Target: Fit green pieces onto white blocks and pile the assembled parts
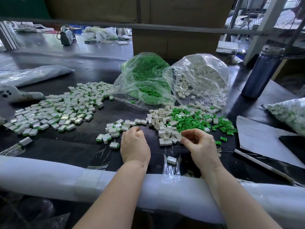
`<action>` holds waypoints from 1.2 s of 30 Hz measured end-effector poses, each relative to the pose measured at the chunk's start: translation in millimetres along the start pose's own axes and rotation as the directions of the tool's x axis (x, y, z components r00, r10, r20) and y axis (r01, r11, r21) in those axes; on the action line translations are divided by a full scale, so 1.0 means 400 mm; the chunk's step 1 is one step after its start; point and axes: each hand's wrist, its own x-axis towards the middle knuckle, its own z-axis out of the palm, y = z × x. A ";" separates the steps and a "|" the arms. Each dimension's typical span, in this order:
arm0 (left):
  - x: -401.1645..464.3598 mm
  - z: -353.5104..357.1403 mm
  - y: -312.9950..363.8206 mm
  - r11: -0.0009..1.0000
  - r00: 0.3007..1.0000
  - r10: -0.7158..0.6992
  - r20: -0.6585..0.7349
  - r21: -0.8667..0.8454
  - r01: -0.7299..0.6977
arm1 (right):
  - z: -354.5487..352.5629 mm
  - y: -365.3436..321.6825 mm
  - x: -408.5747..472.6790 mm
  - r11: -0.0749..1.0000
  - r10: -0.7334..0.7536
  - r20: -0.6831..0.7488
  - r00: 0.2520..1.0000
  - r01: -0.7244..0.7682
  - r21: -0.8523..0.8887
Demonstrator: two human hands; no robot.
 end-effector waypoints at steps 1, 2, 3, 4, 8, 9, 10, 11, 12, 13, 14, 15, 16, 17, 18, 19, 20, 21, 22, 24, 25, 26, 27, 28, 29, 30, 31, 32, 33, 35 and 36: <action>0.000 -0.003 -0.001 1.000 1.000 -0.017 -0.011 0.023 0.017 | -0.001 0.000 0.001 1.000 0.002 -0.006 1.000 -0.002 -0.001; 0.001 -0.006 -0.003 0.999 0.999 -0.029 -0.017 0.046 0.030 | -0.001 0.001 0.001 1.000 0.005 -0.013 1.000 -0.005 -0.004; 0.002 -0.008 -0.005 0.997 0.999 -0.039 -0.019 0.064 0.040 | -0.002 0.002 0.001 1.000 0.009 -0.020 1.000 -0.009 -0.009; 0.004 -0.011 -0.008 0.996 0.999 -0.045 -0.019 0.076 0.046 | -0.002 0.002 0.002 1.000 0.014 -0.027 1.000 -0.014 -0.014; 0.001 -0.014 -0.006 1.000 0.995 -0.007 -0.097 -0.007 0.007 | -0.002 0.004 0.003 0.999 0.026 -0.038 0.999 -0.028 -0.036; -0.003 -0.016 -0.002 0.997 0.991 0.029 -0.132 -0.061 -0.038 | -0.002 0.004 0.003 0.999 0.025 -0.037 0.999 -0.027 -0.040; -0.008 -0.017 0.004 0.989 0.983 0.078 -0.165 -0.115 -0.098 | -0.001 0.003 0.003 0.999 0.023 -0.035 0.999 -0.024 -0.042; -0.013 -0.019 0.011 0.972 0.972 0.133 -0.195 -0.163 -0.166 | -0.001 0.002 0.003 0.999 0.020 -0.031 0.999 -0.021 -0.043; -0.018 -0.019 0.016 0.949 0.959 0.186 -0.215 -0.212 -0.232 | 0.000 0.001 0.002 0.999 0.016 -0.026 1.000 -0.017 -0.042; -0.022 -0.021 0.021 0.921 0.948 0.231 -0.219 -0.265 -0.286 | 0.000 -0.001 0.002 0.999 0.011 -0.018 1.000 -0.012 -0.038; -0.026 -0.023 0.025 0.890 0.941 0.268 -0.205 -0.322 -0.324 | 0.001 -0.004 0.001 1.000 0.002 -0.008 1.000 -0.002 -0.031; -0.030 -0.025 0.029 0.859 0.936 0.304 -0.177 -0.375 -0.350 | 0.002 -0.007 0.000 1.000 -0.011 0.004 1.000 0.011 -0.022; -0.033 -0.027 0.032 0.830 0.930 0.340 -0.140 -0.420 -0.367 | 0.003 -0.011 -0.002 1.000 -0.028 0.017 0.999 0.028 -0.011; -0.035 -0.028 0.035 0.806 0.921 0.377 -0.100 -0.455 -0.380 | 0.004 -0.016 -0.003 0.999 -0.047 0.034 0.998 0.047 0.000; -0.037 -0.029 0.038 0.785 0.910 0.411 -0.065 -0.482 -0.389 | 0.005 -0.020 -0.006 0.998 -0.067 0.058 0.996 0.067 0.011; -0.038 -0.028 0.040 0.766 0.899 0.436 -0.040 -0.508 -0.394 | 0.007 -0.024 -0.008 0.996 -0.085 0.093 0.992 0.083 0.026; -0.038 -0.028 0.041 0.747 0.892 0.450 -0.028 -0.536 -0.394 | 0.009 -0.027 -0.011 0.995 -0.098 0.134 0.986 0.093 0.044; -0.038 -0.028 0.041 0.728 0.891 0.452 -0.024 -0.567 -0.385 | 0.011 -0.030 -0.014 0.994 -0.104 0.172 0.979 0.095 0.060; -0.036 -0.027 0.041 0.713 0.896 0.444 -0.021 -0.597 -0.367 | 0.014 -0.031 -0.016 0.994 -0.103 0.194 0.976 0.092 0.065; -0.033 -0.027 0.039 0.708 0.912 0.411 -0.012 -0.625 -0.328 | 0.015 -0.027 -0.014 0.996 -0.091 0.156 0.984 0.090 0.011; -0.032 -0.027 0.038 0.716 0.918 0.396 -0.007 -0.624 -0.313 | 0.012 -0.022 -0.010 0.994 -0.079 0.095 0.992 0.085 -0.061; -0.031 -0.027 0.037 0.723 0.923 0.385 -0.001 -0.622 -0.302 | 0.007 -0.016 -0.006 0.985 -0.064 0.019 0.998 0.066 -0.161; -0.031 -0.026 0.037 0.728 0.925 0.380 0.008 -0.619 -0.294 | 0.002 -0.009 -0.002 0.962 -0.051 -0.059 0.997 0.033 -0.272; -0.032 -0.026 0.036 0.733 0.925 0.380 0.019 -0.615 -0.289 | -0.004 -0.003 0.002 0.926 -0.042 -0.120 0.992 -0.007 -0.377; -0.032 -0.025 0.035 0.739 0.924 0.380 0.029 -0.611 -0.285 | -0.008 0.003 0.006 0.887 -0.031 -0.153 0.988 -0.043 -0.460; -0.032 -0.024 0.034 0.745 0.925 0.378 0.037 -0.606 -0.280 | -0.010 0.008 0.009 0.851 -0.012 -0.160 0.987 -0.074 -0.520; -0.032 -0.023 0.033 0.750 0.926 0.374 0.046 -0.602 -0.273 | -0.009 0.011 0.010 0.821 0.015 -0.150 0.989 -0.098 -0.562; -0.031 -0.023 0.032 0.755 0.928 0.369 0.056 -0.599 -0.265 | -0.007 0.011 0.011 0.797 0.043 -0.135 0.990 -0.116 -0.592; -0.030 -0.023 0.031 0.759 0.928 0.365 0.069 -0.600 -0.254 | -0.004 0.011 0.011 0.780 0.068 -0.120 0.990 -0.128 -0.612; -0.029 -0.023 0.030 0.764 0.928 0.359 0.098 -0.601 -0.232 | -0.001 0.012 0.012 0.762 0.085 -0.084 0.993 -0.119 -0.637; -0.029 -0.022 0.030 0.767 0.928 0.358 0.106 -0.600 -0.227 | 0.000 0.013 0.012 0.755 0.070 -0.066 0.995 -0.096 -0.648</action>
